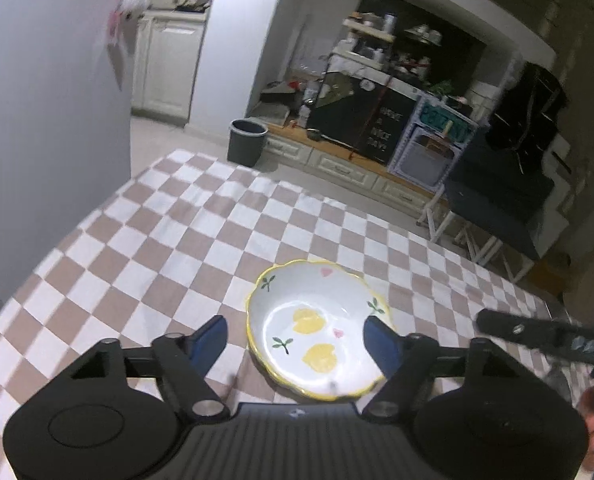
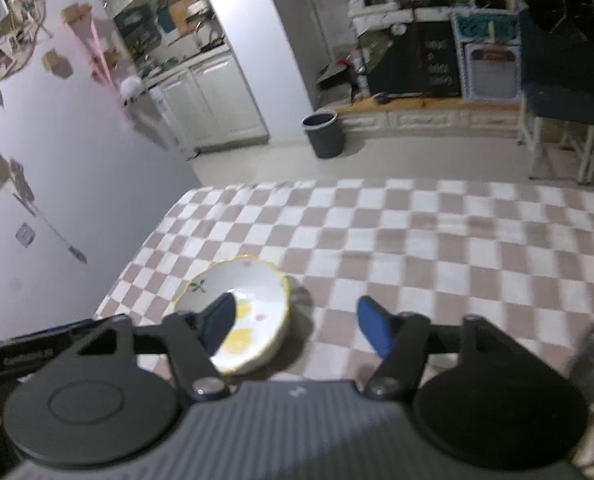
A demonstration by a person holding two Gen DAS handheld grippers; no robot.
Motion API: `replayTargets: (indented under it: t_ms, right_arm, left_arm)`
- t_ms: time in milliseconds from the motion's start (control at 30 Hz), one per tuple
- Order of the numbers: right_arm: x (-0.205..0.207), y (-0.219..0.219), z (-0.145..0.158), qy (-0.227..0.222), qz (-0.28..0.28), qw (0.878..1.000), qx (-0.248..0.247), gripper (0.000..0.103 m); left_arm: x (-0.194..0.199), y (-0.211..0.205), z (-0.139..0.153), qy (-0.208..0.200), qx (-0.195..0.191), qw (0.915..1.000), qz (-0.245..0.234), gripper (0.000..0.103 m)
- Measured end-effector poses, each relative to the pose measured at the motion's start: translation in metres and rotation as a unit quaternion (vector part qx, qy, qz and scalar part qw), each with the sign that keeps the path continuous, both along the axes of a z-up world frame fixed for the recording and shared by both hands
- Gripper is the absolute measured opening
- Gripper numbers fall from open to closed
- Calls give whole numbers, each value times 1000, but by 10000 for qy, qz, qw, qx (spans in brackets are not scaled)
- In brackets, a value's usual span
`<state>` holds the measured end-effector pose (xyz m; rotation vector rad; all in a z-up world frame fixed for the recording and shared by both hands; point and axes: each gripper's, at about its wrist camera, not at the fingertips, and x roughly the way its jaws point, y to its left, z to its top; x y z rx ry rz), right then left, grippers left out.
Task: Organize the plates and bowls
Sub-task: 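Move both grippers to the yellow-rimmed lemon-print bowl, then close both grippers on the rim of the lemon-print bowl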
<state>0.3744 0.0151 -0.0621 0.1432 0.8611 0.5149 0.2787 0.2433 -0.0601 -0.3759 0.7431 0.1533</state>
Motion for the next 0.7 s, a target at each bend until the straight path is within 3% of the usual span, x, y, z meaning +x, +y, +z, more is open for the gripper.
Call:
replayTargets:
  t_ms: [100,433,500,567,700]
  right_arm:
    - [16,20,-13,119,79,9998,-110,53]
    - [51,57,-60,627,-28,9978,-212,49]
    - [54,62,-66,646,12,9972,-384,37]
    - [57,66,-72,686,14,9961,-552,23]
    - [61,72,-85,727,32,9960,-523,18]
  left_arm:
    - [14,7,-15,165,-172,9997,85,56]
    - [36,24,-65,884,-310,9947,429,44]
    - [39,26,-69,911,-294,9944,460,33]
    - [40,28,-73,883,-379,9944,448,31]
    - [45,26,-79,882,-407,9947,346,25]
